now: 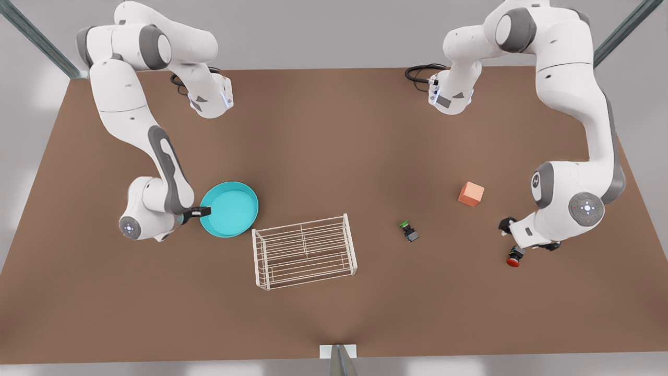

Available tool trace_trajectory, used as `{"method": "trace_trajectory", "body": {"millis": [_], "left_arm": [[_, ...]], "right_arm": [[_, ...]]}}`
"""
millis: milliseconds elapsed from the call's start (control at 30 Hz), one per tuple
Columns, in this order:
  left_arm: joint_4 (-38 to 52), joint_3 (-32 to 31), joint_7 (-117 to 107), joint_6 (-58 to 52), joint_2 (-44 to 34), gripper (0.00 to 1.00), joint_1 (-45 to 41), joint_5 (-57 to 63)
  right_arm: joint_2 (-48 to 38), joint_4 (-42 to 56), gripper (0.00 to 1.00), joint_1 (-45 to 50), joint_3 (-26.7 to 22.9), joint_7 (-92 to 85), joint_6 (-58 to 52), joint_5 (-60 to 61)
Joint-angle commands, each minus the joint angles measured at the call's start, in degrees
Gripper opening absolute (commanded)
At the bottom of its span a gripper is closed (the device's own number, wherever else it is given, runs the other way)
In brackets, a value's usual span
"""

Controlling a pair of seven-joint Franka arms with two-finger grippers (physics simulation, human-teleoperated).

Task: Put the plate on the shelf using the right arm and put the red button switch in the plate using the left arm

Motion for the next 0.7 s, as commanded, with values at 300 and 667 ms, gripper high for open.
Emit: {"method": "trace_trajectory", "body": {"millis": [300, 667], "left_arm": [[1.6, 0.0, 9.9, 7.9, 7.8, 1.0, 2.4, 0.4], [1.8, 0.1, 10.5, 12.2, 11.8, 1.0, 5.8, 0.5]], "right_arm": [[0.7, 1.2, 0.2, 1.1, 0.1, -5.1, 0.2, 0.2], [-3.9, 3.1, 0.13, -0.2, -0.4, -5.8, -18.1, 0.4]]}}
